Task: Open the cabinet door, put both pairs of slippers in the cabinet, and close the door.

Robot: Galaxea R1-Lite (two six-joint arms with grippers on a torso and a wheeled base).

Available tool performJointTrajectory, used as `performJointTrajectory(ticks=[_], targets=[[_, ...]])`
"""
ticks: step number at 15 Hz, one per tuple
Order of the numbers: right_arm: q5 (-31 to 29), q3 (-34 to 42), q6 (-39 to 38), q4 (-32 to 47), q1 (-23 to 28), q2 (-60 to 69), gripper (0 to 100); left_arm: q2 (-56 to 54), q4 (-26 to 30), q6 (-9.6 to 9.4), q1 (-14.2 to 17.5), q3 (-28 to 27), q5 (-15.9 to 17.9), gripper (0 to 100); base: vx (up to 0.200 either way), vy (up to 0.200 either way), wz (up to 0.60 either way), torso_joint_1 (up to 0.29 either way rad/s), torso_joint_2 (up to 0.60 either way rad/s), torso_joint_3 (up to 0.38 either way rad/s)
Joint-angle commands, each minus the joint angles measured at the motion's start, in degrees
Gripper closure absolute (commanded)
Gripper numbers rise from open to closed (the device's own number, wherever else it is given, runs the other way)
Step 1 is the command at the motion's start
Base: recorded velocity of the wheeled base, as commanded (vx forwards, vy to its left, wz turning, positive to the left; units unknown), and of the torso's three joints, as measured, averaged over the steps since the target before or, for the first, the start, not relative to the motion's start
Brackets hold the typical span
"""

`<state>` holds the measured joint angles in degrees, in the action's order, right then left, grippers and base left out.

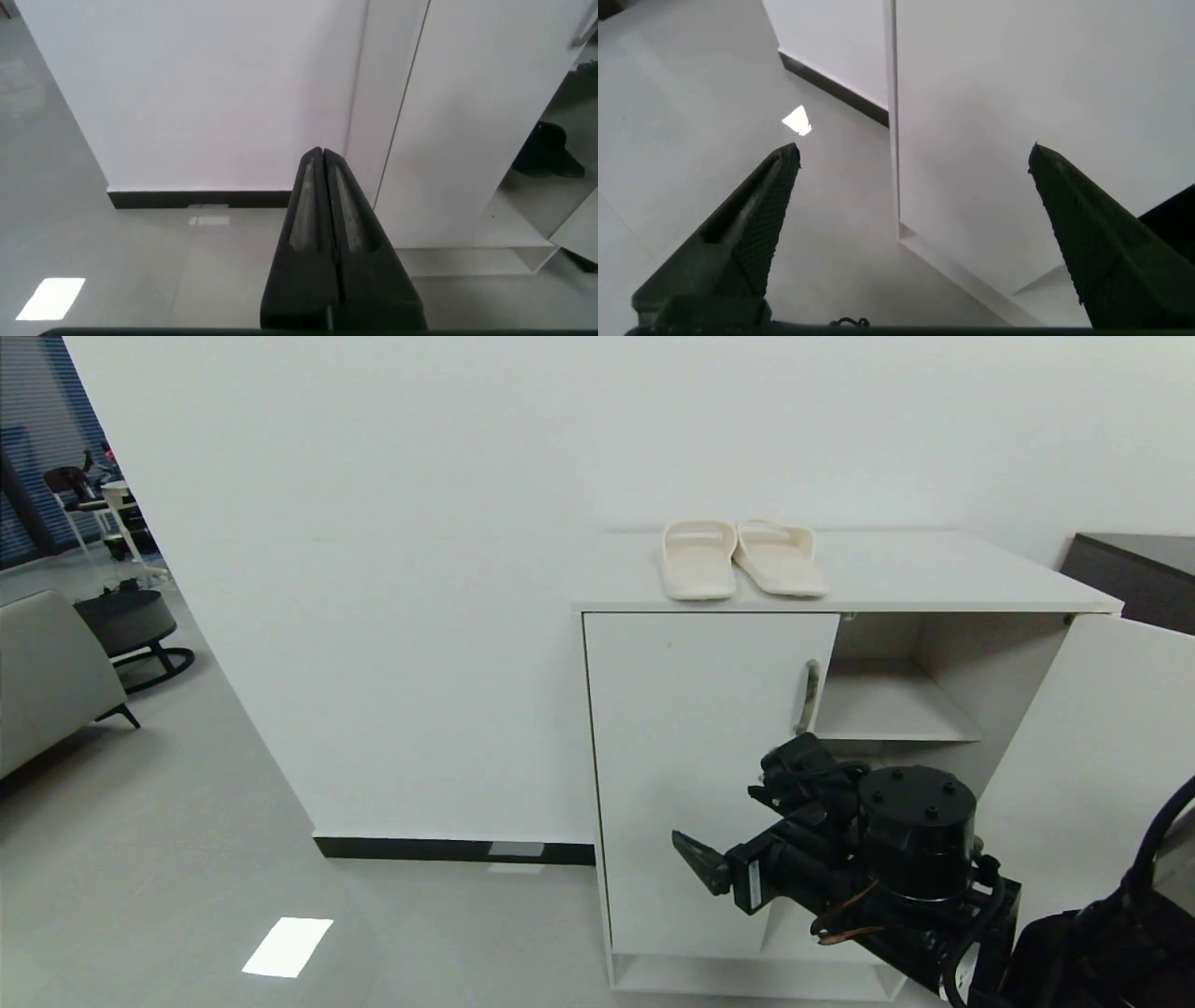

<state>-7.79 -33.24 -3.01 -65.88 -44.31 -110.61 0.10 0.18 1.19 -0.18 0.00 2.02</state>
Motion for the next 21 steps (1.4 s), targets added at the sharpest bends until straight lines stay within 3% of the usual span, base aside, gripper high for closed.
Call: performJointTrajectory(ticks=[1,18,20,21], targets=[[-0.03,0.02,0.02,-0.04,0.02,-0.14,0,0.08,-0.01,0.04,0.01,0.00,0.00,100,0.000,0.000,0.00,0.198,-0.48,-0.276],[0.41,0.11,-0.59,-0.13,0.10,-0.22,0,0.08,-0.09,0.04,0.01,0.00,-1.23,100,0.000,0.000,0.00,0.242,-0.53,-0.294],[0.58,0.02,-0.59,-2.24,0.10,-0.66,0,0.08,-0.09,0.04,0.01,0.00,-1.23,100,0.000,0.000,0.00,0.281,-0.60,-0.305],[-0.82,-0.07,3.71,-6.63,1.33,-3.30,0,0.08,-0.09,0.04,0.01,0.00,-1.23,100,0.000,0.000,0.00,0.227,-0.49,-0.261]])
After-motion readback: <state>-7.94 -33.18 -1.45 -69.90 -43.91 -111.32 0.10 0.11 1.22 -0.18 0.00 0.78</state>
